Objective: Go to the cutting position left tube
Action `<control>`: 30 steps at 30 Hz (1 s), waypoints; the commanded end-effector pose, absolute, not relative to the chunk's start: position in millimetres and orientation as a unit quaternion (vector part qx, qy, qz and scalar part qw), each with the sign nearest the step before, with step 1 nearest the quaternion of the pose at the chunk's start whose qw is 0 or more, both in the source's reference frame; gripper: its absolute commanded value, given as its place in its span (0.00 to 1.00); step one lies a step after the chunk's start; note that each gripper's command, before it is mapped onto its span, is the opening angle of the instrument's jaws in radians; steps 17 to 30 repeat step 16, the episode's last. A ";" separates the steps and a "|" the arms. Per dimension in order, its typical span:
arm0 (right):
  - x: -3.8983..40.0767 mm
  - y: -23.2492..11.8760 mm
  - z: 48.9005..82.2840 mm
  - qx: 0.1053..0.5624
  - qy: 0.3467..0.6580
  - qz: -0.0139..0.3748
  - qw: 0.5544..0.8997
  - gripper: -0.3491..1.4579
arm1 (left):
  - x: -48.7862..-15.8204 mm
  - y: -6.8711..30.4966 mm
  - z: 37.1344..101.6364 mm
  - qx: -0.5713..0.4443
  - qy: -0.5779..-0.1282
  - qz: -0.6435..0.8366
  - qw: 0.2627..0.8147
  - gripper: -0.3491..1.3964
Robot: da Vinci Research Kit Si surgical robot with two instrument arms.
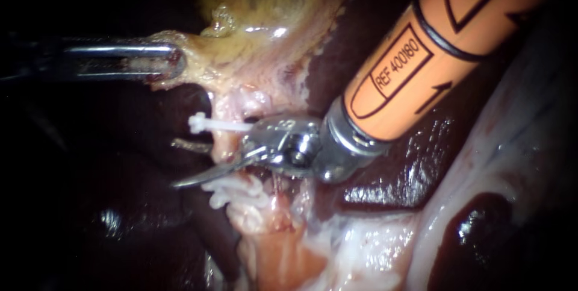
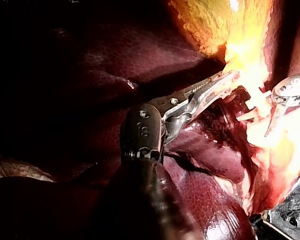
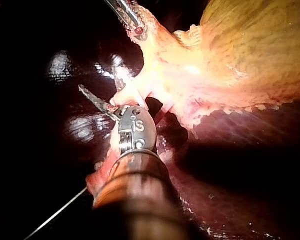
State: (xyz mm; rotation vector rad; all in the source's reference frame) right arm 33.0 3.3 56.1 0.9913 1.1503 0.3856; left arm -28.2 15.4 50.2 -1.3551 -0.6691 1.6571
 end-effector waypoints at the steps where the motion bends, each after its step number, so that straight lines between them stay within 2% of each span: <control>1: 33.1 3.3 55.8 0.450 0.519 0.173 0.706 0.99 | -28.2 15.4 50.2 -0.544 -0.269 0.665 0.434 0.00; 6: 33.0 3.3 55.0 0.453 0.523 0.175 0.701 0.99 | -28.2 15.4 50.1 -0.544 -0.269 0.665 0.434 0.00; 30: 32.8 3.5 55.3 0.453 0.523 0.175 0.701 0.99 | -28.2 15.5 50.1 -0.544 -0.269 0.665 0.434 0.00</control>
